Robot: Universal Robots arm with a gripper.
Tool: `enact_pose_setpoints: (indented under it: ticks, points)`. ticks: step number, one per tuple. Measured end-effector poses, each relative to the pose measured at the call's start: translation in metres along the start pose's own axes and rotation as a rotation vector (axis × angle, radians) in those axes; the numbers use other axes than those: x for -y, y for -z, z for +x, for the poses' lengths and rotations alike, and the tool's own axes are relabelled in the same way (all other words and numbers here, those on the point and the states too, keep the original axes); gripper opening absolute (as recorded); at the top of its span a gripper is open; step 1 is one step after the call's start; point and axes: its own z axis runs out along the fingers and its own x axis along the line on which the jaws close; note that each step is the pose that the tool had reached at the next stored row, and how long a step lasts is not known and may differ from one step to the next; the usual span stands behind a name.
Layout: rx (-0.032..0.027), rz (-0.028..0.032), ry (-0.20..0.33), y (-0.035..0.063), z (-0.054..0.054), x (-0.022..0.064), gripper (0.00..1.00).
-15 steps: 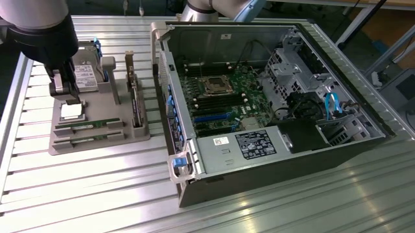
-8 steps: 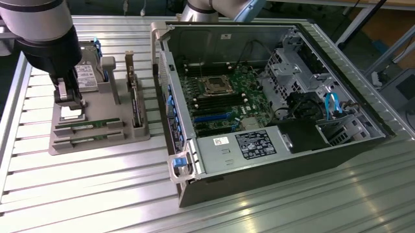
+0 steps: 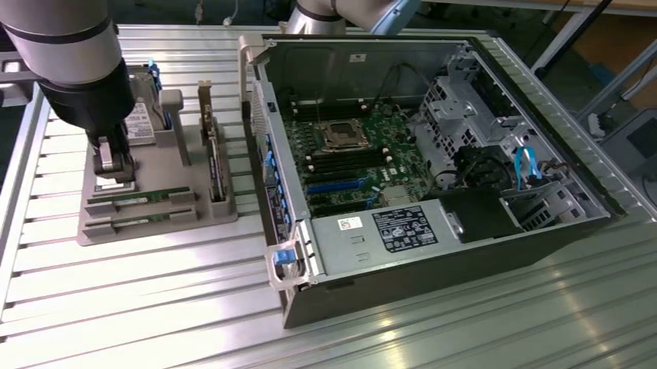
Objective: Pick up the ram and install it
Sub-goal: 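Pick up the ram and move it above insertion slot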
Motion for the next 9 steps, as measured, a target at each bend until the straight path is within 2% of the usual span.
enact_pose_setpoints:
  ticks: [5,9]
  points:
    - [0.0,0.0,0.0,-0.011,0.0,0.0,0.3]
    - [0.0,0.0,0.0,-0.0155,0.0,-0.0005,0.3]
